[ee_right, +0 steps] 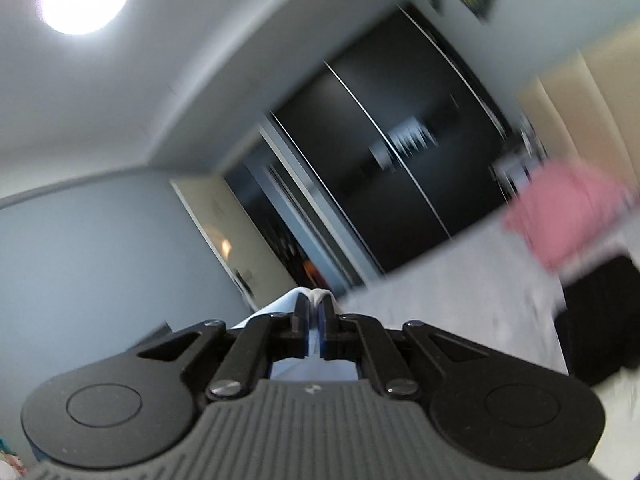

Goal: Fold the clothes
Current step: 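Lift the white shirt high off the bed with both grippers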

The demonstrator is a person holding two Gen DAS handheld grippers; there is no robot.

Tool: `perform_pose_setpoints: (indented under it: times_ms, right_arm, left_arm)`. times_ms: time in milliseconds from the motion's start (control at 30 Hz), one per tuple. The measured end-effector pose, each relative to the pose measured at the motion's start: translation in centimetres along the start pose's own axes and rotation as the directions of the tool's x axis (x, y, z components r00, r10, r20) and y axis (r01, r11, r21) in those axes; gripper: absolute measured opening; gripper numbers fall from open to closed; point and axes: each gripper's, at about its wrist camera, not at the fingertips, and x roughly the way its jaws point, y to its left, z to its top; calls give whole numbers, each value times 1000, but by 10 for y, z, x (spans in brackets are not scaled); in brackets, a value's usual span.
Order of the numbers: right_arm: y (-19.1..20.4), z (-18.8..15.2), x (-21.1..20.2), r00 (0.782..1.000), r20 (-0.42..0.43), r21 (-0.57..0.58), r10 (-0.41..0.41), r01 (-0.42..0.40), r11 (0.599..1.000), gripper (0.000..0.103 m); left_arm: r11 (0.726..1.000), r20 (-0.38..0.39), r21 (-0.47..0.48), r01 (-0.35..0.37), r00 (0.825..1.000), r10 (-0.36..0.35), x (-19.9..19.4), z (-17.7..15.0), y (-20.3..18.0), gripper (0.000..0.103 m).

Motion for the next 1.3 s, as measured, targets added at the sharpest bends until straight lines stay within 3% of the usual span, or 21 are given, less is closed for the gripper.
perform_pose_setpoints:
  times_ms: [133, 233, 467, 667, 733, 867, 1067, 1167, 1233, 1300]
  right_arm:
    - [39, 34, -2, 994, 112, -85, 13, -4, 996, 5]
    - [48, 55, 13, 991, 133, -97, -19, 32, 995, 5]
    - [14, 71, 110, 976, 12, -70, -218, 218, 973, 5]
    - [-20, 65, 200, 937, -35, -110, -348, 343, 933, 5]
    - [-22, 67, 225, 926, -17, -132, -377, 372, 919, 5]
    - [-16, 85, 251, 918, 104, -151, -383, 395, 906, 5]
    - [4, 110, 247, 922, 249, -181, -296, 344, 921, 5]
    - [-3, 103, 232, 934, 210, -209, -289, 332, 920, 5]
    - [-15, 91, 224, 939, 156, -215, -307, 335, 917, 5]
    - [-32, 68, 216, 939, 75, -216, -335, 343, 914, 5]
  left_arm:
    - [1000, 43, 18, 5, 999, -5, 11, 28, -25, 0]
    - [1000, 36, 19, -18, 999, 17, 32, 41, -33, 0]
    - [987, -68, -37, -158, 985, 155, 109, 46, 7, 0]
    - [948, -113, -9, -317, 943, 314, 195, 54, 42, 0]
    - [942, -74, 20, -335, 939, 336, 215, 65, 38, 0]
    - [935, 44, 92, -342, 940, 339, 230, 89, 20, 0]
    - [957, 163, 76, -279, 951, 264, 228, 117, -6, 0]
    - [959, 120, 81, -271, 958, 260, 222, 111, 0, 0]
    - [953, 36, 101, -285, 958, 283, 222, 96, 11, 0]
    - [947, -64, 99, -306, 947, 313, 219, 69, 29, 0]
